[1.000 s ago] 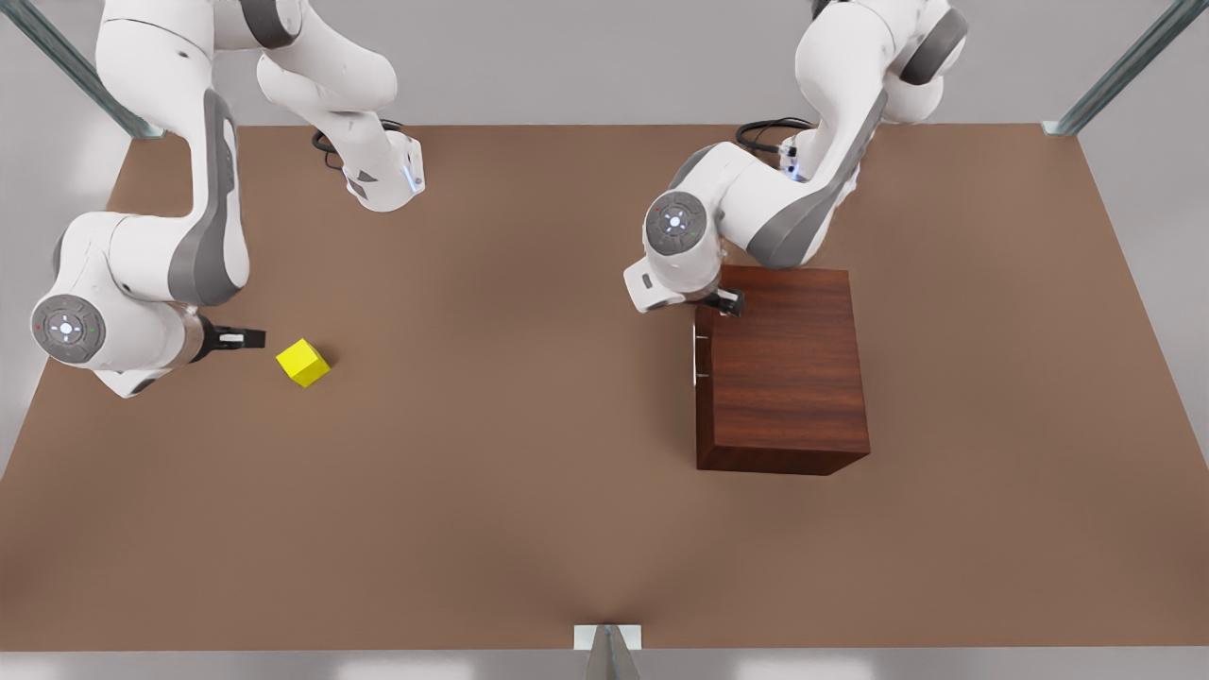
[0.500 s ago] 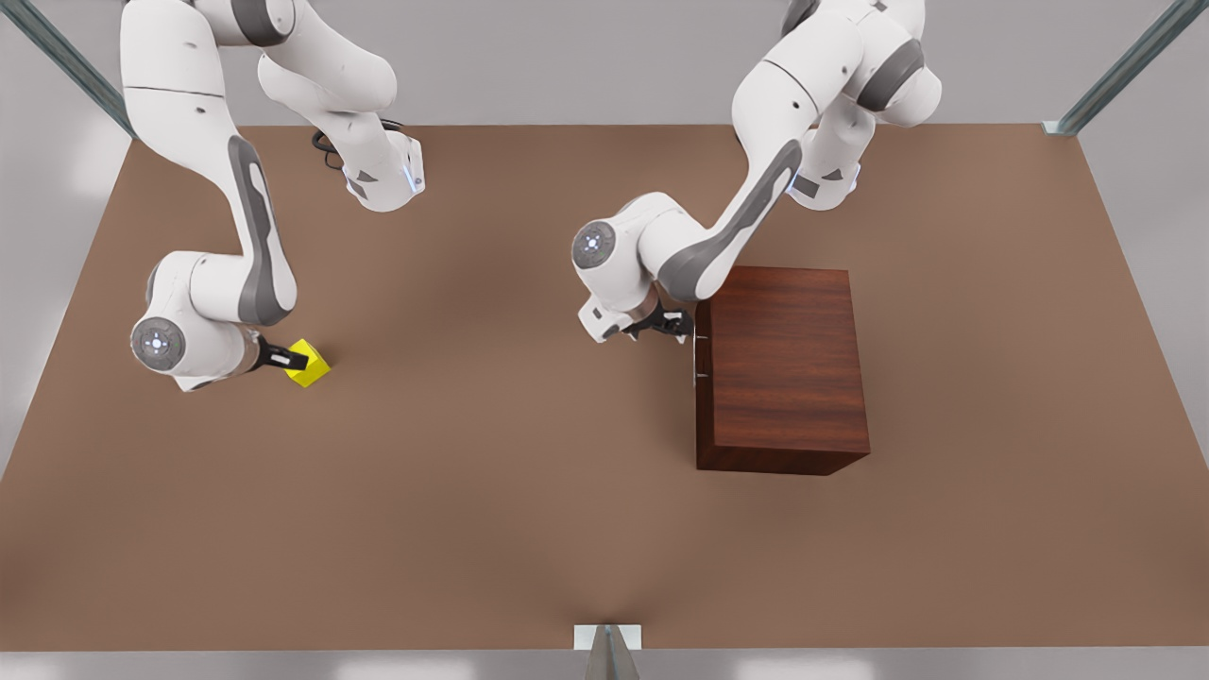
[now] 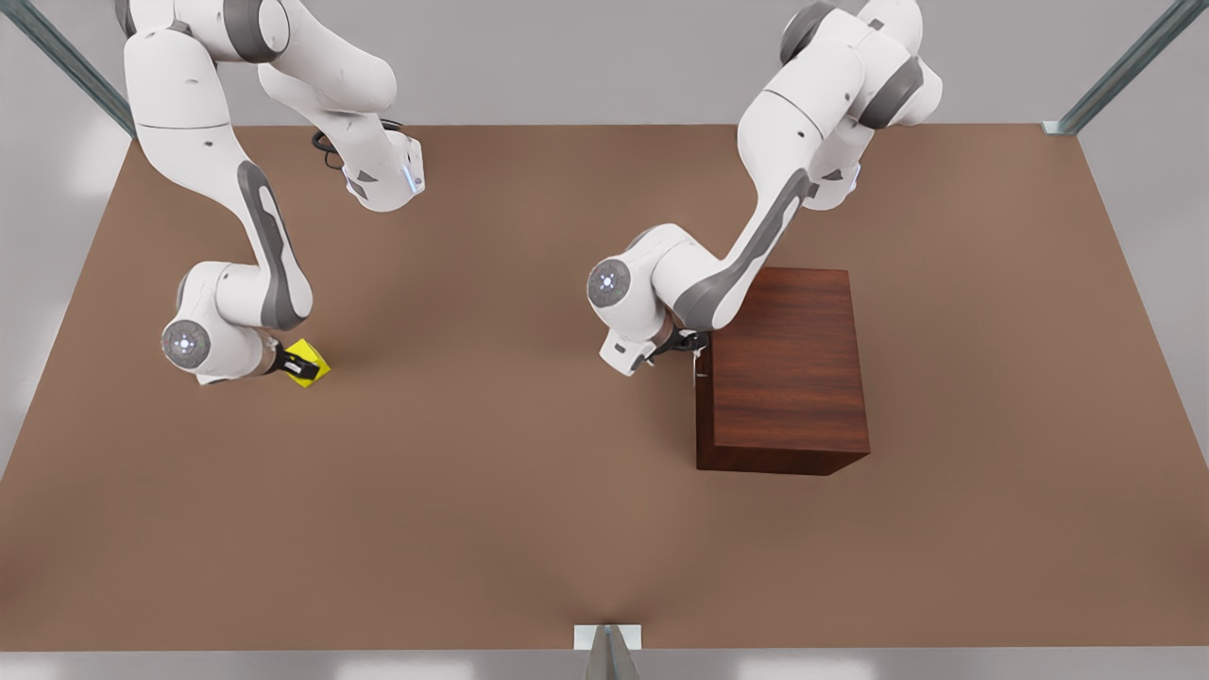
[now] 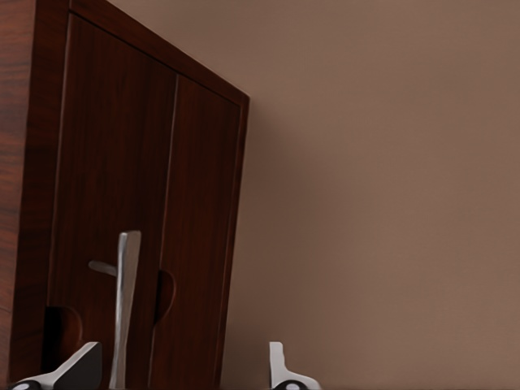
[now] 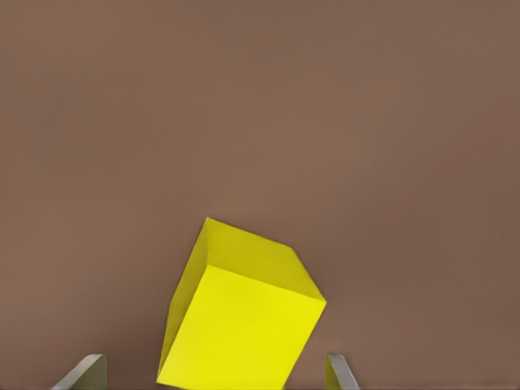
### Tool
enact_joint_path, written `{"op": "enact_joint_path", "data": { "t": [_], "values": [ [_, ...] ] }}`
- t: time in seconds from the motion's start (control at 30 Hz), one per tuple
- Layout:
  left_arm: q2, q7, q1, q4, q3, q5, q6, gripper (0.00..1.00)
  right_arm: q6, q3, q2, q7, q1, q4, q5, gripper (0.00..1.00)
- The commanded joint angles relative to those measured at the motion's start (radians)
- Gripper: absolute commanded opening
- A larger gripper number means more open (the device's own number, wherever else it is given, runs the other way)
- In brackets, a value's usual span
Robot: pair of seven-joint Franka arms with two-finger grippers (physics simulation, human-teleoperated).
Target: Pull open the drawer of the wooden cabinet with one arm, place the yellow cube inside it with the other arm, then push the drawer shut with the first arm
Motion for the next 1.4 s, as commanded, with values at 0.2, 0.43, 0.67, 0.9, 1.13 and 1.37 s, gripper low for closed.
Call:
{"op": "enact_joint_path", "data": {
  "t": [0.2, 0.43, 0.67, 0.9, 1.13, 1.37],
  "values": [
    [0.029, -0.163, 0.009, 0.009, 0.000, 0.005, -0.003, 1.00, 0.100, 0.000, 0.012, 0.089, -0.026, -0.031, 0.012, 1.00],
    [0.052, -0.169, 0.000, 0.044, -0.003, -0.002, -0.004, 1.00, 0.129, 0.000, 0.035, 0.092, -0.026, -0.032, 0.014, 1.00],
    [0.089, -0.184, -0.034, 0.124, -0.005, -0.021, -0.012, 1.00, 0.169, -0.001, 0.047, 0.092, -0.032, -0.055, 0.014, 1.00],
    [0.116, -0.212, -0.068, 0.167, -0.005, -0.033, -0.012, 1.00, 0.186, -0.001, 0.084, 0.092, -0.032, -0.057, 0.012, 1.00],
    [0.152, -0.227, -0.098, 0.230, -0.003, -0.032, -0.023, 1.00, 0.218, -0.001, 0.091, 0.095, -0.032, -0.075, 0.011, 0.97],
    [0.156, -0.233, -0.132, 0.258, 0.000, -0.032, -0.035, 1.00, 0.166, 0.002, 0.084, 0.085, -0.026, -0.035, 0.003, 0.54]
  ]
}}
